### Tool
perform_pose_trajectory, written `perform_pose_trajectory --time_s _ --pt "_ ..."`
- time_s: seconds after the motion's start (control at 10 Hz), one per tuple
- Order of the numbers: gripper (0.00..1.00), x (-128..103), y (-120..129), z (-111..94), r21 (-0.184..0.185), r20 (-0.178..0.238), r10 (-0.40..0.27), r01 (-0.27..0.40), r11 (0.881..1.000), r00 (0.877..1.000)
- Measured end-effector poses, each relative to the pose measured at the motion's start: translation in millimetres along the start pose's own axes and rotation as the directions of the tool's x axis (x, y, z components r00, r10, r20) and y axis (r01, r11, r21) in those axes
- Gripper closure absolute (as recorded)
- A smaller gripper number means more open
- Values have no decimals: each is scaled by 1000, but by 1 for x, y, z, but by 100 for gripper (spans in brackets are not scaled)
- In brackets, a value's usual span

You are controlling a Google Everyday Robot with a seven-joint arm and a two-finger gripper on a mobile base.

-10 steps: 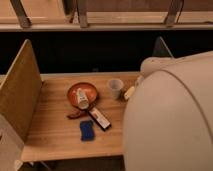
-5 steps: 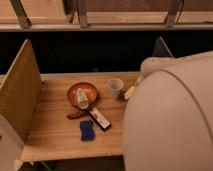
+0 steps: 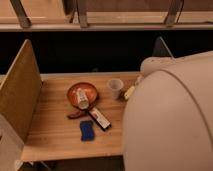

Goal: Move the arm in a circular motion

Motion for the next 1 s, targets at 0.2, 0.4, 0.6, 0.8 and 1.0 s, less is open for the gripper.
perform_pose_trajectory --time_s 0.2,0.4,0.6,0.8,1.0 --pt "20 -35 1 -7 26 17 -62 61 998 998" --pt "20 -67 18 -7 34 15 -139 138 990 990" --pt "20 -89 44 2 27 -16 -232 232 972 973" --pt "20 -100 89 17 -35 -46 -328 327 945 944" --pt "20 -101 136 25 -108 -51 -416 409 906 908"
